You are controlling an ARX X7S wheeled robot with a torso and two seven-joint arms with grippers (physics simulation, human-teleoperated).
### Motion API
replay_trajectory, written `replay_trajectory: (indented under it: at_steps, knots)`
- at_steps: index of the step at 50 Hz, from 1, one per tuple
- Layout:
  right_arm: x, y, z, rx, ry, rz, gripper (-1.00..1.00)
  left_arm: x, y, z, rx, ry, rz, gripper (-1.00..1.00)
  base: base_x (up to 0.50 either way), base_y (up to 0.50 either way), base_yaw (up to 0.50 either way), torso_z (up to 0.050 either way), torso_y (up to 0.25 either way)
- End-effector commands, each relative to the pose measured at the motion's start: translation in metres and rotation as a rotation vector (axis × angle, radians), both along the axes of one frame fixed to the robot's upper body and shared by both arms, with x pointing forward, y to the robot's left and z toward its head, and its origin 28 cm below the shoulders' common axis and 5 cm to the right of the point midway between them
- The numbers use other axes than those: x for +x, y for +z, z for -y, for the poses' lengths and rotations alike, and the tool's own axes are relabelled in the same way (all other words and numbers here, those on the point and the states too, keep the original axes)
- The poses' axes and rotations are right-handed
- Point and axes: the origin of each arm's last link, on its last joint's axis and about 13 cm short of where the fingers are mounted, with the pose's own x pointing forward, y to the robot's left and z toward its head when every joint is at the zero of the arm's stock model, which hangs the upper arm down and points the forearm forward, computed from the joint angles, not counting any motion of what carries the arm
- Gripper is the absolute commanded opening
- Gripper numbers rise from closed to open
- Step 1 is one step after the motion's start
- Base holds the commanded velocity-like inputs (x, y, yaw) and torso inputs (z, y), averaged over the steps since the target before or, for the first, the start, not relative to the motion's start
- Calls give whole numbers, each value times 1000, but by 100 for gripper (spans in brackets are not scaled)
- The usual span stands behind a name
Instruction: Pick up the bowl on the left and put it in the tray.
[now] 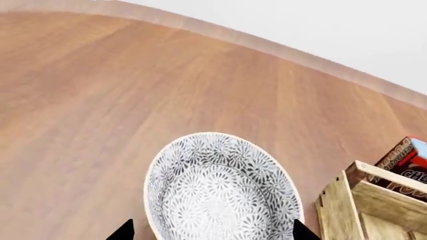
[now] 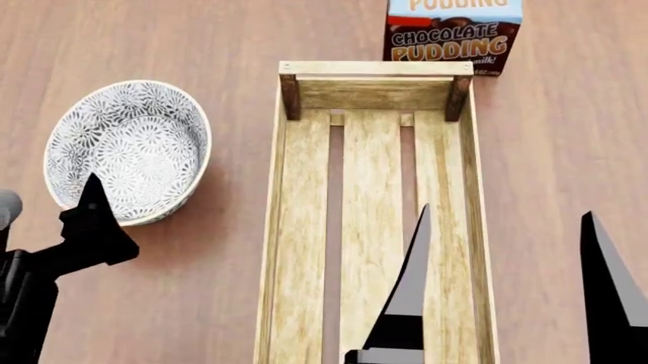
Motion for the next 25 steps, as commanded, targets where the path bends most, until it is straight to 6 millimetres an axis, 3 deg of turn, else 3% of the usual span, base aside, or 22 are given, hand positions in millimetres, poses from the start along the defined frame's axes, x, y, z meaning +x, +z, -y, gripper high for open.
replay_trajectory:
  at_steps: [1,25]
  knots:
    - [1,4,0,10,6,44,100,12,-12,-1,-72,3,-24,100,0,0,0,0,0]
    - [1,4,-1,9,11,42,100,34,-29,3,-173,-34,-106,100,0,0,0,0,0]
